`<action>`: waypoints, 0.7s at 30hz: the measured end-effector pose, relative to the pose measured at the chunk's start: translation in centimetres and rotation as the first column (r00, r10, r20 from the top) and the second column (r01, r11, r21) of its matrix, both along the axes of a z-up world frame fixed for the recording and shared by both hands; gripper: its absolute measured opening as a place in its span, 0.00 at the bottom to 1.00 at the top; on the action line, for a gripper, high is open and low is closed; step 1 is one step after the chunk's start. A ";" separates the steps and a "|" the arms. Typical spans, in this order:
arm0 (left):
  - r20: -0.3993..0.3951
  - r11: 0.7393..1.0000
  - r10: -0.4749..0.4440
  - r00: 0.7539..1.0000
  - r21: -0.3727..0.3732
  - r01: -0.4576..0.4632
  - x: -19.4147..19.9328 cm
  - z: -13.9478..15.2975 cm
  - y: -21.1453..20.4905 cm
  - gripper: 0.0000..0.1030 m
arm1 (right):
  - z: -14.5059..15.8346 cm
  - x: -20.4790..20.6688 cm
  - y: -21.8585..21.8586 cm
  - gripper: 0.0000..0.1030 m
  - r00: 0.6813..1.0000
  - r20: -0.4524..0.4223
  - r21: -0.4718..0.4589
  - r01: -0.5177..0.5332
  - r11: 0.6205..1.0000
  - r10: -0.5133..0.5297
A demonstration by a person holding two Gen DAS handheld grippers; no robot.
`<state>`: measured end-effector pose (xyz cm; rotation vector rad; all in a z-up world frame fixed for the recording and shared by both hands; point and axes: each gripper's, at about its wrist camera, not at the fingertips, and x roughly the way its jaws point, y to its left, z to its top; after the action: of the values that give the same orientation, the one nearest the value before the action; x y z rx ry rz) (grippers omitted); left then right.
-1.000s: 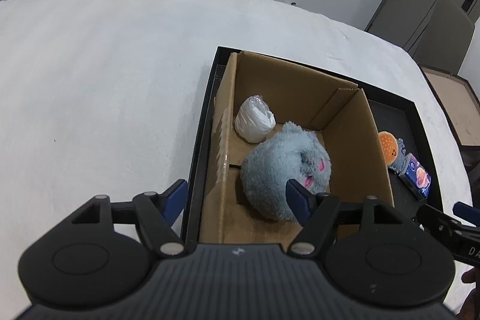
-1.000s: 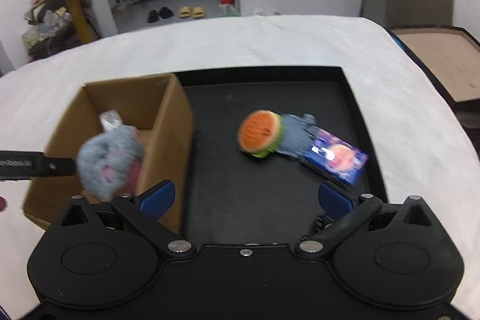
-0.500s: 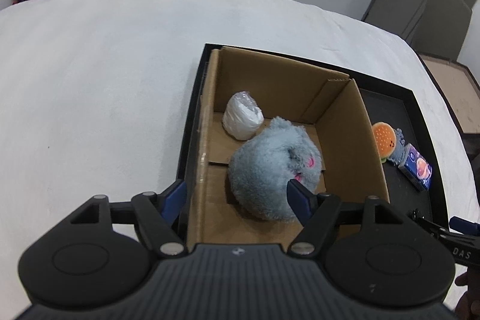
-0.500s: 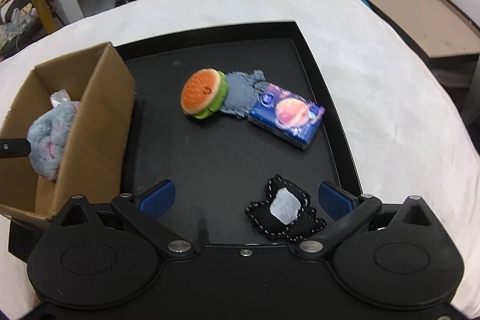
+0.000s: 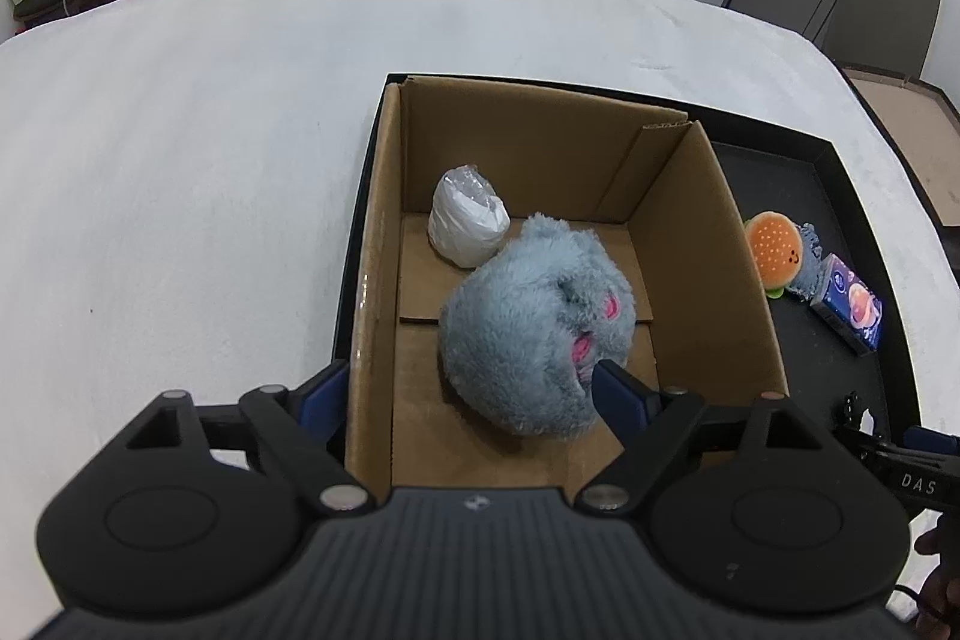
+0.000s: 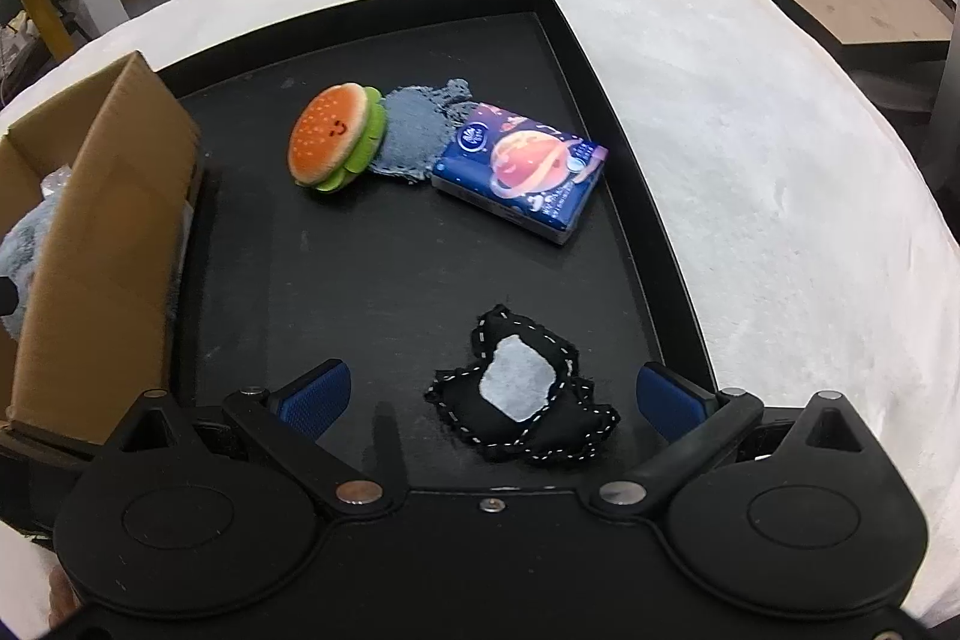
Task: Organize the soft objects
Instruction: 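Grasp the black-and-white plush patch with the right gripper, then carry the black patch with the right gripper and release it into the box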
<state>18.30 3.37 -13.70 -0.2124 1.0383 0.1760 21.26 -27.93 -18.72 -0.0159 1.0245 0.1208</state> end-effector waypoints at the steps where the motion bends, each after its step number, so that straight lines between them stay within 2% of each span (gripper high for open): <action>1: -0.003 1.000 0.000 1.000 0.001 0.000 0.1 -0.1 0.0 0.82 | -0.2 0.1 -0.1 1.00 1.000 -0.004 -0.001 0.003 1.000 -0.003; 7: -0.012 1.000 -0.004 1.000 0.010 0.004 0.3 -0.3 -0.2 0.83 | -1.0 0.5 -0.4 0.99 1.000 -0.013 -0.007 0.012 1.000 -0.012; 9: -0.012 1.000 -0.006 1.000 0.010 0.006 0.3 -0.3 -0.2 0.83 | -1.2 0.5 -0.3 0.95 1.000 -0.015 -0.010 0.011 1.000 -0.011; 12: -0.013 1.000 -0.006 1.000 0.008 0.006 0.3 -0.3 -0.1 0.83 | -1.7 0.6 -0.1 0.72 1.000 -0.030 -0.019 -0.002 1.000 0.001; 13: -0.012 1.000 -0.007 1.000 0.008 0.007 0.3 -0.2 -0.1 0.83 | -1.8 0.6 -0.1 0.60 0.999 -0.037 -0.022 -0.003 1.000 0.002; 15: -0.011 1.000 -0.007 1.000 0.005 0.007 0.3 -0.2 -0.1 0.83 | -1.8 0.4 0.1 0.48 1.000 -0.023 -0.045 -0.005 0.999 0.004; 21: -0.009 1.000 0.001 1.000 -0.004 -0.001 0.1 -0.2 0.3 0.83 | -1.4 0.5 0.0 0.41 1.000 -0.020 -0.056 -0.016 0.998 0.015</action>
<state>18.36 3.65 -13.92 -0.2158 1.0473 0.1757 21.72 -27.96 -20.14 -0.0742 1.0476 0.1067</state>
